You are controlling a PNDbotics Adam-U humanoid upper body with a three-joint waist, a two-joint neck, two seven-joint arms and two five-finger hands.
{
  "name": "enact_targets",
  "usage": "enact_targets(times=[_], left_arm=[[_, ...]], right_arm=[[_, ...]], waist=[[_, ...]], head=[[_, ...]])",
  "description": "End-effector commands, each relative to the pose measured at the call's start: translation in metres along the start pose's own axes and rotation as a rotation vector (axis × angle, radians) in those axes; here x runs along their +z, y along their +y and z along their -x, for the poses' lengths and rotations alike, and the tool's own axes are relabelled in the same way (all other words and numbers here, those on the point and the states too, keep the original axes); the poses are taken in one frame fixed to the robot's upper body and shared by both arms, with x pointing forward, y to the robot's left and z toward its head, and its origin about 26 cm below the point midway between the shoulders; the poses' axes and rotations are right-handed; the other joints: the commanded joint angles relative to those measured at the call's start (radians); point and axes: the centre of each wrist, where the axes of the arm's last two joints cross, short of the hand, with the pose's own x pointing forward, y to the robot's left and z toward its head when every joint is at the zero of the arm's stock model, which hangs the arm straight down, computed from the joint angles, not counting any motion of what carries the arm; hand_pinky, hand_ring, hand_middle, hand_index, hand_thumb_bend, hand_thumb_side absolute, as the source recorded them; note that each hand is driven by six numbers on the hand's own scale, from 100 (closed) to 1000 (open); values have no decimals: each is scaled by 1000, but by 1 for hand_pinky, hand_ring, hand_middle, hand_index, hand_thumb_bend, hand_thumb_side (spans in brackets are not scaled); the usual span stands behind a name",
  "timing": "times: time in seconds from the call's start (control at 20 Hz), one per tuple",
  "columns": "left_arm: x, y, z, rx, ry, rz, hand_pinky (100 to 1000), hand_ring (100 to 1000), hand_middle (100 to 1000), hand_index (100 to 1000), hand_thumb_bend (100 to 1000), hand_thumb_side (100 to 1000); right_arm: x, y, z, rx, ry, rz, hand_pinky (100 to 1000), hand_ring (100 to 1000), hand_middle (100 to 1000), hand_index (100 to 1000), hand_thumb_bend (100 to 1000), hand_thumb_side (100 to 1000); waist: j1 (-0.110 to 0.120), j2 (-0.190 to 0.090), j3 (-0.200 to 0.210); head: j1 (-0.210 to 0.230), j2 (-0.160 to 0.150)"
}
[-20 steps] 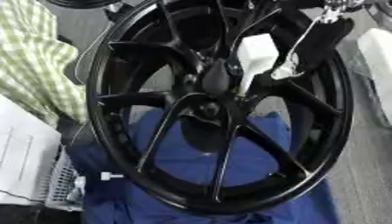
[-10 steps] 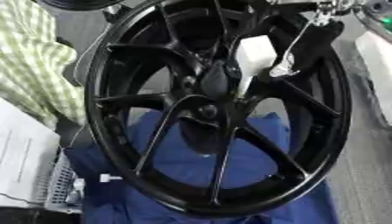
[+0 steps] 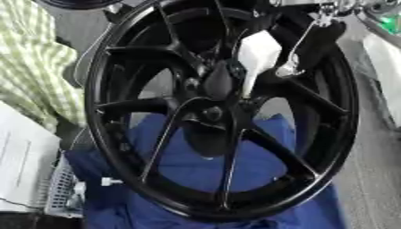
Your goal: Pull the pin out of the wheel hub.
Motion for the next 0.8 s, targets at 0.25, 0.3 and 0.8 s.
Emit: enact_targets(times=[0.25,0.3,0.8], left_arm=[[-4,6,-14,-15,-41,-14,784,771,718,818,584,633],[-4,7,-15,-16,-42,-14,784,771,718,818,584,633],[-5,9,-16,-24,-46,-19,785,770,716,817,580,633]], right_arm=[[13,-15,-3,-36,-23,58,822,741,547,642,452,112],[16,-16,-4,-41,-32,64,821,738,543,638,446,112],[47,-25,-10,-126,-61,128,811,706,477,573,388,102]], waist=[[2,-18,5],[2,-19,6],[-2,-36,8]], head=[[3,-5],[4,-6],[8,-9]])
